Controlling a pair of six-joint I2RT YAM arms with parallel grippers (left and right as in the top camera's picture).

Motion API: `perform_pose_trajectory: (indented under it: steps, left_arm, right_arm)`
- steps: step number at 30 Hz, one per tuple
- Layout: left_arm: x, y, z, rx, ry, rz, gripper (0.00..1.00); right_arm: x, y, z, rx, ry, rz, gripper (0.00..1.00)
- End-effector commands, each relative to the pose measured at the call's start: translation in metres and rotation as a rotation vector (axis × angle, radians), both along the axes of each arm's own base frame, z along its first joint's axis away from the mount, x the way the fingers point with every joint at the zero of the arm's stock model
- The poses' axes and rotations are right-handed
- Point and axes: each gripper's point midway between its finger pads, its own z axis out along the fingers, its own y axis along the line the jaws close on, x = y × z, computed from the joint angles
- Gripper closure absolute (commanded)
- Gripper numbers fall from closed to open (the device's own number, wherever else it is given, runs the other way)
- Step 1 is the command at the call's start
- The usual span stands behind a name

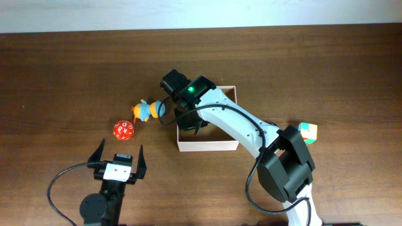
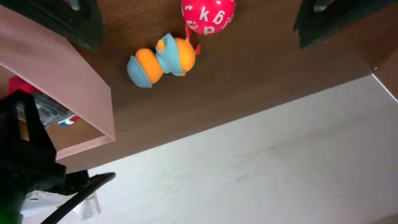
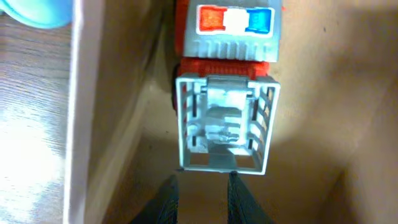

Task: Pack container
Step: 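Lower the fire truck into the box with the right gripper, then adjust the truck inside the box and open the right gripper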

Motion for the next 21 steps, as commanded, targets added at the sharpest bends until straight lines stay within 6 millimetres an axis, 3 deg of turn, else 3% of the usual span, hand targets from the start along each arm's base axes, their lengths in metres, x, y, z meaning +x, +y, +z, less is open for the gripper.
perform_pose_trajectory:
  steps: [1, 11, 21]
  left_arm:
    - [0.000, -0.001, -0.002, 0.012, -0.002, -0.002, 0.01]
    - [0.000, -0.001, -0.002, 0.012, -0.002, -0.002, 0.01]
    - [0.000, -0.001, -0.002, 0.012, -0.002, -0.002, 0.01]
  right_arm:
    - [0.002, 0.002, 0.003, 0.002, -0.028, 0.031, 0.79]
    - [0.012, 0.005, 0.006, 0.005, -0.074, 0.061, 0.79]
    - [-0.012, -0.003, 0.003, -0.014, 0.034, 0.087, 0.79]
